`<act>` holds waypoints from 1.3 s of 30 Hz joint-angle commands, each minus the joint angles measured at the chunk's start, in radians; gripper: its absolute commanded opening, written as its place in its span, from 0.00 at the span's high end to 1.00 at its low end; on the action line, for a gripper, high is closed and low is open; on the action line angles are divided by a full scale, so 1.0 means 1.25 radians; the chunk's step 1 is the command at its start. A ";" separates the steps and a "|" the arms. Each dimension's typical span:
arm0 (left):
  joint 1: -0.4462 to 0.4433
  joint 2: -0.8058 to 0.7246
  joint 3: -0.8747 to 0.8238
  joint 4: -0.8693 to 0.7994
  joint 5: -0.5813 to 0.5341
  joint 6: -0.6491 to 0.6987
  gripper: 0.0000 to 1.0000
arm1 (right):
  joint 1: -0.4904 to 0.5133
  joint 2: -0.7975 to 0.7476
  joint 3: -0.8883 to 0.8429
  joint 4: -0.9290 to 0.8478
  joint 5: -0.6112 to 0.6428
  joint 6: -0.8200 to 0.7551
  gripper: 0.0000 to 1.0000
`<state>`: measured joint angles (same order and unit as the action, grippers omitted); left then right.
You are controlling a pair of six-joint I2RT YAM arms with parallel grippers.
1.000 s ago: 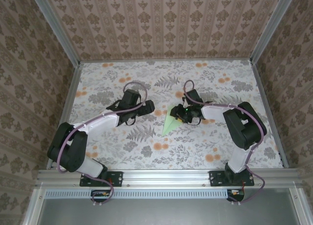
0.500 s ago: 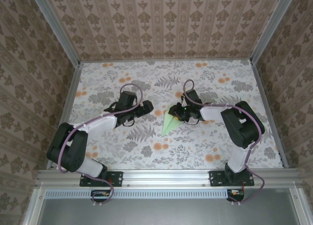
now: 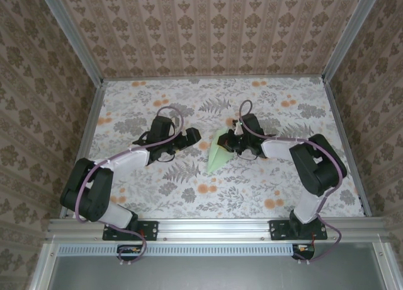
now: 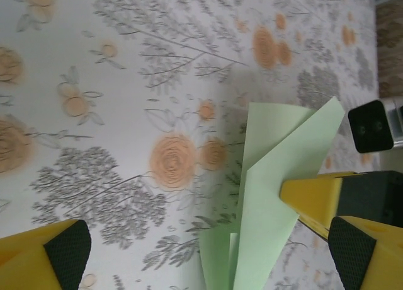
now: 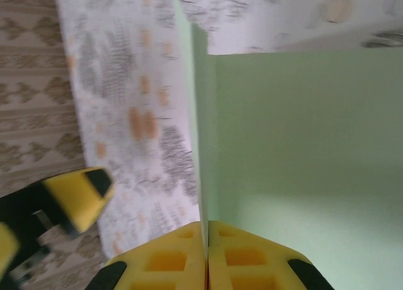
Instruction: Fold a paper plane with a square sheet of paper (pick it up from the middle)
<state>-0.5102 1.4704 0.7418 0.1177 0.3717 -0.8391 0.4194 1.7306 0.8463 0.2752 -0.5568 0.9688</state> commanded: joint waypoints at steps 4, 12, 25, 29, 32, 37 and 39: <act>0.003 -0.007 -0.032 0.189 0.169 -0.042 0.00 | -0.032 -0.099 0.031 0.076 -0.136 0.024 0.92; -0.033 0.043 -0.038 0.379 0.281 -0.099 0.06 | -0.035 -0.104 0.070 0.138 -0.187 0.112 0.91; -0.032 0.110 -0.060 0.557 0.313 -0.192 0.46 | -0.047 -0.100 0.058 0.136 -0.195 0.121 0.91; -0.032 0.110 -0.060 0.554 0.312 -0.189 0.53 | -0.051 -0.097 0.054 0.130 -0.195 0.116 0.91; -0.032 0.109 -0.060 0.553 0.313 -0.186 0.55 | -0.056 -0.097 0.055 0.117 -0.194 0.107 0.91; -0.031 0.098 -0.064 0.550 0.315 -0.182 0.56 | -0.068 -0.098 0.057 0.087 -0.192 0.088 0.90; -0.031 0.095 -0.063 0.550 0.315 -0.182 0.56 | -0.070 -0.095 0.059 0.083 -0.193 0.084 0.90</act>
<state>-0.5549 1.6035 0.6750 0.7715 0.7418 -1.0702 0.3393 1.6157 0.9100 0.4053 -0.7719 1.0985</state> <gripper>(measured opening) 0.445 0.097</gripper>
